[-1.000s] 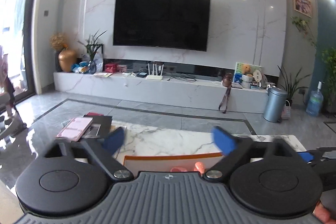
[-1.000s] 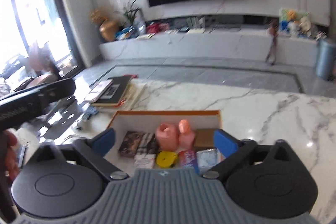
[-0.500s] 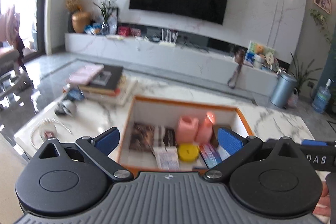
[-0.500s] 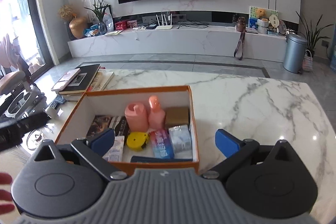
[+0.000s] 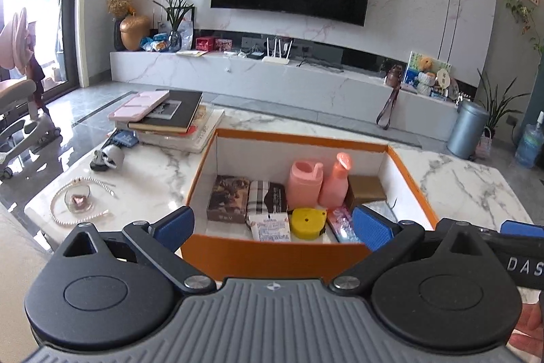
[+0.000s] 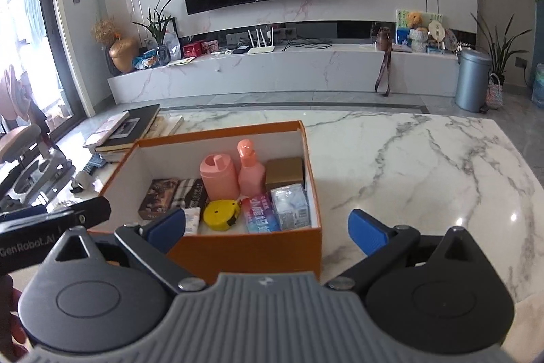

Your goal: Organize rigid objects

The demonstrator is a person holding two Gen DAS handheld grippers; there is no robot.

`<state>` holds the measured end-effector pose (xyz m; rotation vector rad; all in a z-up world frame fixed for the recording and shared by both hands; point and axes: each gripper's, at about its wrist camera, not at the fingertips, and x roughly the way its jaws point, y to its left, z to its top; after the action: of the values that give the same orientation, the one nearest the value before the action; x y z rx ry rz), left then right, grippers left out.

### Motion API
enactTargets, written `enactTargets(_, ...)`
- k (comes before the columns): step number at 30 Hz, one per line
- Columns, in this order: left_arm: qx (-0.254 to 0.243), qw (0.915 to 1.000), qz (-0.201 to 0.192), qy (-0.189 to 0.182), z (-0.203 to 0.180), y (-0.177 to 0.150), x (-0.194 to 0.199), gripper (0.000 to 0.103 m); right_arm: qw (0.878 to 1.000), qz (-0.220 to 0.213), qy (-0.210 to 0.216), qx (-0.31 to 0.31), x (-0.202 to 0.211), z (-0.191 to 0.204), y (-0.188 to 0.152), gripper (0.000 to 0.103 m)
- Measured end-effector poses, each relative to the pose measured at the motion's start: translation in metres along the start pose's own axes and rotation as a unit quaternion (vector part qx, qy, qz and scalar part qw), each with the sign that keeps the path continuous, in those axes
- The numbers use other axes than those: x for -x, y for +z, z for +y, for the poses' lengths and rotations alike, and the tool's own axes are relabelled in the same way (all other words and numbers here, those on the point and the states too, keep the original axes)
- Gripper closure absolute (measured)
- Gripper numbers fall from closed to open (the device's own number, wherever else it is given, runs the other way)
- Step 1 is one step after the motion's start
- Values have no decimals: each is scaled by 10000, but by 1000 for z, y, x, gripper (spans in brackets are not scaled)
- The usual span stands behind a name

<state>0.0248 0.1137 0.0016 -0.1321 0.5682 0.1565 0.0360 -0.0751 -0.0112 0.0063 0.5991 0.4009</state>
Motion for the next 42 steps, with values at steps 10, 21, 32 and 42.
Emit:
enactTargets(10, -267, 9994, 102, 200, -12, -7, 3, 0, 9998, 34, 36, -175, 1, -13, -11, 2)
enactTargets(21, -494, 9982, 162, 302, -19, -9, 4, 0, 9998, 37, 127, -114, 3, -13, -16, 2)
enactTargets(32, -637, 9974, 157, 285, -22, -9, 7, 0, 9997, 80, 113, -208, 3, -17, -18, 2)
enactTargets(42, -631, 9974, 129, 332, -23, -8, 10, 0, 9995, 88, 174, -259, 5, -19, -19, 2)
